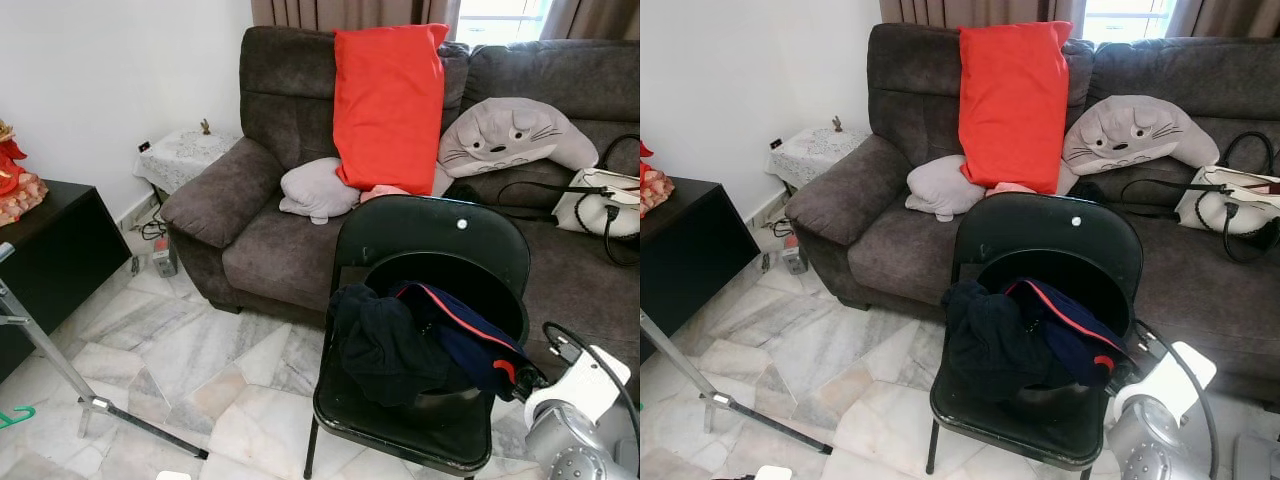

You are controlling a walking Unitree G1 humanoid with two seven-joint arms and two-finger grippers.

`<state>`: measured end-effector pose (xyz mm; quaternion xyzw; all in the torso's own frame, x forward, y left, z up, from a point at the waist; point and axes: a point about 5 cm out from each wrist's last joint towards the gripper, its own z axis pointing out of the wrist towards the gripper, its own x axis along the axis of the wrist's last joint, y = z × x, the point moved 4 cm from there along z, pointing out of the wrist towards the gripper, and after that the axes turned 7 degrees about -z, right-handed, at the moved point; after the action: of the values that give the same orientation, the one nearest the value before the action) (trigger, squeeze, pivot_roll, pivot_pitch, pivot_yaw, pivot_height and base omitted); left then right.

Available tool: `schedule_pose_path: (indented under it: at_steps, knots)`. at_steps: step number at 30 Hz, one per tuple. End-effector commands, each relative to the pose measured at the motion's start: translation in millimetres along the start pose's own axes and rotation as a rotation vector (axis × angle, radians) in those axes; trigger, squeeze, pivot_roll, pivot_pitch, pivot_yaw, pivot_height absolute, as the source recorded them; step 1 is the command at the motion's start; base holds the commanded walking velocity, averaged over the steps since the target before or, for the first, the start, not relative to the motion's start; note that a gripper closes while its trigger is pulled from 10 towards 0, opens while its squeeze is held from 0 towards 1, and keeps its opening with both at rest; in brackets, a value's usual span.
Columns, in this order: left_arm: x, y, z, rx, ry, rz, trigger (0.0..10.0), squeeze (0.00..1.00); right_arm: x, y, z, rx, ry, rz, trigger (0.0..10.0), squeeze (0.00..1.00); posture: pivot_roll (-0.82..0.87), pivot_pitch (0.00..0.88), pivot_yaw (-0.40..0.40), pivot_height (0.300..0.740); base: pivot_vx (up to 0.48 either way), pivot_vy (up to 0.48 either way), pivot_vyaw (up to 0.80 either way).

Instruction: Hang hanger

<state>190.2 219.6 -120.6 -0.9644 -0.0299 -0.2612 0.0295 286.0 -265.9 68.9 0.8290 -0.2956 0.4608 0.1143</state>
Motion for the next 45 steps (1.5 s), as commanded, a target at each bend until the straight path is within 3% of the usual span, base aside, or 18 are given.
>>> schedule_pose_path:
  at_steps: [1, 15, 25, 30, 35, 45]
  knots:
    - [-1, -4.3, -0.6, 0.007, -0.003, 0.022, 10.0, 0.0, -4, -2.2, 2.3, 0.011, -0.009, 0.024, 10.0, 0.0, -0.13, 0.001, 0.083, 0.74, 0.0, 0.0, 0.0]
    - [0, -4.8, -0.5, 0.008, -0.002, 0.025, 10.0, 0.0, -6, -23.7, 12.9, 0.139, -0.011, 0.075, 10.0, 0.0, -0.12, 0.0, 0.088, 0.74, 0.0, 0.0, 0.0]
    - [0, -4.9, -0.6, 0.006, -0.003, 0.027, 10.0, 0.0, -17, -15.0, 16.2, 0.087, -0.036, 0.104, 10.0, 0.0, -0.12, 0.0, 0.09, 0.74, 0.0, 0.0, 0.0]
    - [0, -5.3, -0.6, 0.009, -0.002, 0.028, 10.0, 0.0, 6, -11.7, 5.0, 0.098, 0.127, 0.169, 10.0, 0.0, -0.12, 0.001, 0.089, 0.74, 0.0, 0.0, 0.0]
    - [0, -5.3, -0.6, 0.009, -0.002, 0.03, 10.0, 0.0, 11, -8.1, -2.3, 0.093, 0.18, 0.179, 10.0, 0.0, -0.12, 0.0, 0.09, 0.74, 0.0, 0.0, 0.0]
    - [1, -4.8, -0.5, 0.005, -0.002, 0.032, 10.0, 0.0, -10, -1.1, 2.3, 0.062, 0.088, 0.197, 10.0, 0.0, -0.12, 0.0, 0.091, 0.74, 0.0, 0.0, 0.0]
